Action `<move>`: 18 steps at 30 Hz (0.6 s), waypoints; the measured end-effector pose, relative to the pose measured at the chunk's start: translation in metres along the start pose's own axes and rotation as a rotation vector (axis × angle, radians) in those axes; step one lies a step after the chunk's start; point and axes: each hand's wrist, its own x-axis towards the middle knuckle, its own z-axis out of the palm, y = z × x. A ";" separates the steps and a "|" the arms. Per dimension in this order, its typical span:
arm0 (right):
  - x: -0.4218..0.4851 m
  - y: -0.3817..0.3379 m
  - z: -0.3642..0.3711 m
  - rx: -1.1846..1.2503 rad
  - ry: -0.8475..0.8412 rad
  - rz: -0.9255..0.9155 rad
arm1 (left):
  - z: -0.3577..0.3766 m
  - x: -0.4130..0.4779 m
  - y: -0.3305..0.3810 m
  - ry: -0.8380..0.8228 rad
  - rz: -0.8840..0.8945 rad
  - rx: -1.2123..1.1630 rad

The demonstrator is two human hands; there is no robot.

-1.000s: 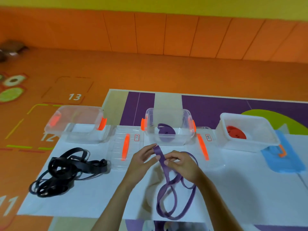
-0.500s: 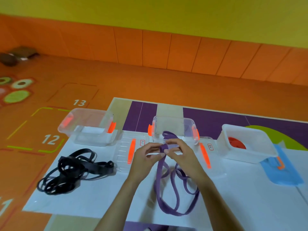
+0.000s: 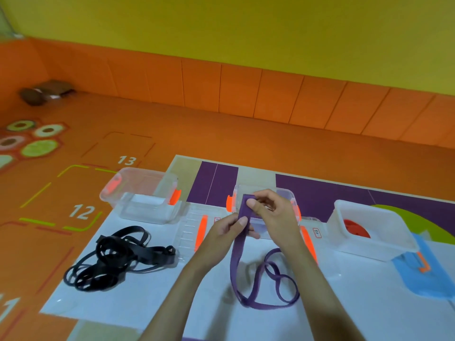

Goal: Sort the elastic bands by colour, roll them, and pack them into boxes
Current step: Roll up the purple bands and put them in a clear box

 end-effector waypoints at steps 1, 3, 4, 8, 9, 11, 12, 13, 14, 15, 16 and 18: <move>0.001 -0.001 0.002 0.015 0.016 0.000 | 0.000 -0.001 0.002 -0.001 0.003 -0.041; 0.000 -0.003 0.005 0.060 0.042 -0.007 | 0.001 -0.002 0.005 0.000 0.007 -0.099; -0.002 -0.005 0.006 0.078 0.046 -0.009 | 0.002 -0.002 0.004 0.011 0.007 -0.101; -0.008 -0.013 -0.001 0.119 -0.065 0.031 | 0.005 -0.005 0.003 0.048 -0.034 -0.100; -0.008 -0.015 -0.004 0.107 -0.085 0.039 | 0.005 -0.006 0.002 0.045 -0.037 -0.107; -0.008 -0.017 -0.006 0.091 -0.057 0.049 | 0.005 -0.009 0.000 0.050 -0.012 -0.088; -0.008 -0.018 -0.006 0.098 -0.021 0.057 | 0.006 -0.011 -0.001 0.066 0.006 -0.068; -0.009 -0.019 -0.005 0.118 0.016 0.071 | 0.008 -0.012 -0.002 0.100 0.022 -0.045; -0.010 -0.019 -0.002 0.149 0.047 0.097 | 0.010 -0.013 -0.002 0.155 0.039 -0.026; -0.012 -0.019 0.000 0.191 0.068 0.135 | 0.012 -0.015 -0.001 0.229 0.062 -0.011; -0.013 -0.018 0.001 0.244 0.080 0.186 | 0.014 -0.016 -0.001 0.309 0.093 0.001; -0.015 -0.017 0.004 0.349 0.091 0.300 | 0.016 -0.020 0.001 0.430 0.158 0.027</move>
